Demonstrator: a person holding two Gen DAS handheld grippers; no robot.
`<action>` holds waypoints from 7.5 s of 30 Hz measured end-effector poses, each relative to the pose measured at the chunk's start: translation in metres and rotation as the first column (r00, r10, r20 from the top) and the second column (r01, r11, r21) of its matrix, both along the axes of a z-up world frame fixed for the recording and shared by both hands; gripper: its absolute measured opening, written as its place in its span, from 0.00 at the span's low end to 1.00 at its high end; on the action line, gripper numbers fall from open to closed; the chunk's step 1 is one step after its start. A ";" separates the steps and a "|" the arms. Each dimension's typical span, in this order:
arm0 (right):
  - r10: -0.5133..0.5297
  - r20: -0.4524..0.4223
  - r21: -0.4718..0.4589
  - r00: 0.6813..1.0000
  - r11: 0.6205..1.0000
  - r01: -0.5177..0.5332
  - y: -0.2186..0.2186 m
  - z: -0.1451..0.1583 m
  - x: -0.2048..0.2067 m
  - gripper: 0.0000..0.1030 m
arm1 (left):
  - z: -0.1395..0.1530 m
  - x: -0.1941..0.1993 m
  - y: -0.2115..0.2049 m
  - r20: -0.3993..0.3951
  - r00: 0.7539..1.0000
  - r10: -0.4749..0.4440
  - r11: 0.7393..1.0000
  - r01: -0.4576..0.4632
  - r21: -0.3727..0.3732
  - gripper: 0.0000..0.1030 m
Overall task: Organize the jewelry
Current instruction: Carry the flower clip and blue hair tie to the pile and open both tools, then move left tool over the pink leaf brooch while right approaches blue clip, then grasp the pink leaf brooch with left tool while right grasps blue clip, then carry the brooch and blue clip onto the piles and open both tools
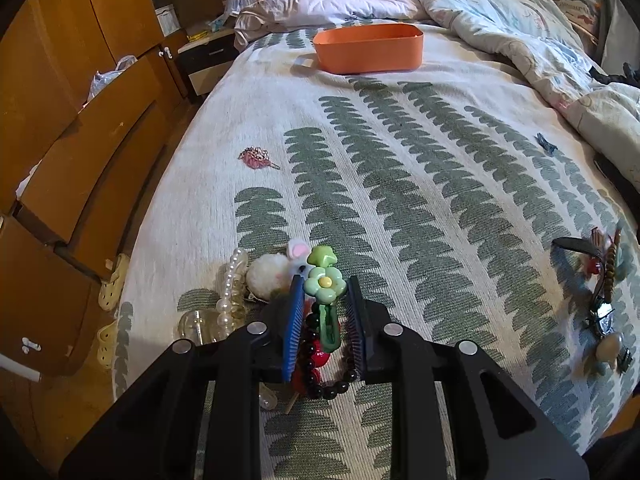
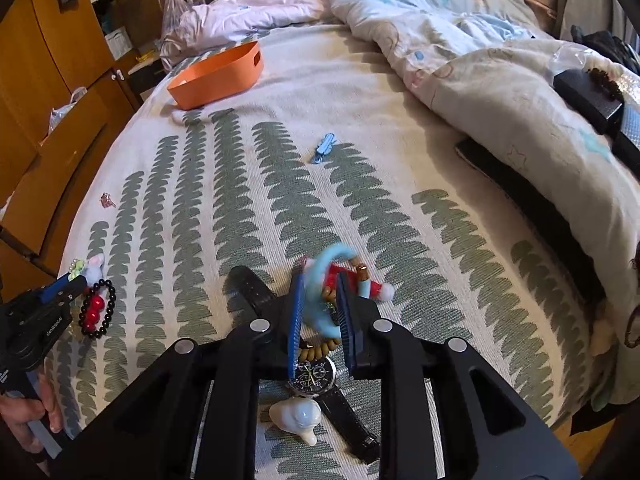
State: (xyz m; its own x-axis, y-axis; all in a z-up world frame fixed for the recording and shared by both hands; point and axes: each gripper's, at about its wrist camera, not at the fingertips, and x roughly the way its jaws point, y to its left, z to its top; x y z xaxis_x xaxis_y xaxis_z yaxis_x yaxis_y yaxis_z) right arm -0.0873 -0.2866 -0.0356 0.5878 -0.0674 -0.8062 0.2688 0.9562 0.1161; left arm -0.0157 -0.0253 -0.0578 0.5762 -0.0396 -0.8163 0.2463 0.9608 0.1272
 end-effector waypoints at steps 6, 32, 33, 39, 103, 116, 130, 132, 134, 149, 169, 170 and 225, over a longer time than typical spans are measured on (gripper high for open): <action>-0.011 0.026 0.013 1.000 1.000 0.011 -0.003 0.004 -0.001 0.22 | 0.005 -0.003 0.002 -0.007 1.000 -0.007 0.999 0.007 -0.033 0.36; 0.004 0.199 0.005 0.980 1.000 -0.005 0.009 0.034 -0.006 0.33 | 0.056 -0.014 0.013 0.241 0.970 0.020 0.999 -0.008 -0.051 0.82; 0.004 0.201 0.005 0.980 1.000 -0.005 0.010 0.033 -0.006 0.35 | 0.056 -0.014 0.012 0.240 0.970 0.023 0.999 -0.012 -0.051 0.82; 0.004 0.204 0.003 0.979 1.000 -0.005 0.008 0.026 0.002 0.38 | 0.055 -0.005 0.020 0.235 0.971 0.043 0.998 -0.031 -0.051 0.82; -0.043 -0.118 0.092 0.992 0.994 0.054 -0.058 -0.054 0.195 0.45 | -0.032 0.199 0.053 -0.208 0.967 0.144 0.989 -0.148 -0.005 0.82; -0.055 -0.144 0.009 0.988 0.998 0.057 -0.055 -0.060 0.195 0.45 | -0.039 0.201 0.041 -0.218 0.968 0.125 0.992 -0.127 0.009 0.82; -0.038 -0.163 -0.009 0.986 0.999 0.037 -0.051 -0.056 0.192 0.18 | -0.038 0.197 0.041 -0.187 0.971 0.146 0.989 -0.141 0.043 0.49; -0.038 -0.168 -0.002 0.985 0.999 0.038 -0.051 -0.057 0.192 0.14 | -0.038 0.196 0.041 -0.183 0.972 0.148 0.989 -0.141 0.048 0.42; -0.038 -0.168 0.002 0.985 0.999 0.039 -0.052 -0.057 0.191 0.14 | -0.038 0.195 0.041 -0.178 0.973 0.150 0.988 -0.142 0.054 0.38; -0.061 -0.111 0.051 0.992 0.996 0.067 -0.065 -0.038 0.179 0.14 | -0.028 0.192 0.045 -0.184 0.974 0.130 0.990 -0.138 -0.029 0.34; 0.013 0.003 0.087 1.000 0.996 -0.014 -0.031 0.032 0.103 0.14 | 0.032 0.124 0.041 -0.069 0.995 0.070 0.995 -0.075 -0.068 0.35; 0.018 0.007 0.096 1.000 0.995 -0.018 -0.030 0.035 0.096 0.14 | 0.035 0.119 0.039 -0.065 0.996 0.060 0.996 -0.064 -0.069 0.35; 0.068 -0.061 0.022 0.996 0.997 -0.067 0.048 0.001 0.005 0.18 | 0.031 -0.009 0.024 0.038 0.999 0.019 0.999 -0.020 0.025 0.35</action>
